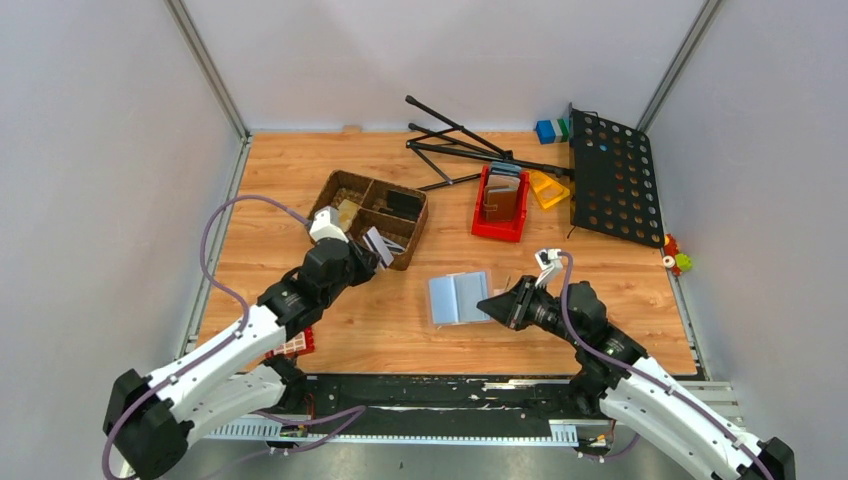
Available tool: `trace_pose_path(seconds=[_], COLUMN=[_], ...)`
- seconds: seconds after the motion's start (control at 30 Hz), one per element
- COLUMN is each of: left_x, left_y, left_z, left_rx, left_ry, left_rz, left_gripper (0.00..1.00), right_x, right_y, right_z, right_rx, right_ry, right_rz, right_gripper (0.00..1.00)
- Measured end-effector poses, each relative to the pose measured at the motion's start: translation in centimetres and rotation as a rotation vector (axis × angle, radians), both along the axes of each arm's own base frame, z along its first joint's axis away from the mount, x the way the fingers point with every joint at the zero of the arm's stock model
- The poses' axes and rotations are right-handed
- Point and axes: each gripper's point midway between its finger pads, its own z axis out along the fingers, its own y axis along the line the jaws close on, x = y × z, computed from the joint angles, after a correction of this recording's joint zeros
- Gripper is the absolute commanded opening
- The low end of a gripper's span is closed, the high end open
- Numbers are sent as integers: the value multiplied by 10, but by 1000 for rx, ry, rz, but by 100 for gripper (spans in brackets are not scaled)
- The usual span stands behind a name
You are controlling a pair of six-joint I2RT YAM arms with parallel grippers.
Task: Take the credit cards out of the card holder
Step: Place the credit card in the storage box, then remove the credit card from the card holder.
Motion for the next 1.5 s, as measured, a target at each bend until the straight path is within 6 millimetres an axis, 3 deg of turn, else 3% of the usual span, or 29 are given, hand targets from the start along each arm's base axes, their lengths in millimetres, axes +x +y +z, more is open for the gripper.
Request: trace_pose_path(seconds=[0.23, 0.47, 0.63, 0.77, 0.87, 1.03, 1.17, 1.33, 1.4, 1.5], left_x=[39, 60, 73, 84, 87, 76, 61, 28, 13, -12], left_y=[-8, -10, -6, -8, -8, -4, -6, -37, -49, -60], left_z=[-19, -34, -40, -34, -27, -18, 9, 46, 43, 22], left_rx=[-92, -156, -160, -148, -135, -68, -53, -171, -219, -281], left_ry=[57, 97, 97, 88, 66, 55, 10, -74, -73, -11], left_rz=[56, 116, 146, 139, 114, 56, -32, -282, -376, -487], left_gripper=[0, 2, 28, 38, 59, 71, 75, 81, 82, 83], right_x=[-4, -7, -7, -6, -6, -5, -4, -5, -6, -6], right_y=[-5, -10, -13, -14, -14, -12, -8, 4, 9, 15], right_z=[8, 15, 14, 9, 5, 0, 4, 24, 36, 53], right_rx=[-8, -24, -53, -74, -86, -99, -76, 26, 82, 183], right_ry=[-66, -113, -131, -125, -114, -97, -93, -91, -88, -82], right_rz=[13, 21, 19, 19, 21, 24, 35, 59, 65, 69], right_gripper=[0, 0, 0, 0, 0, 0, 0, 0, 0, 0])
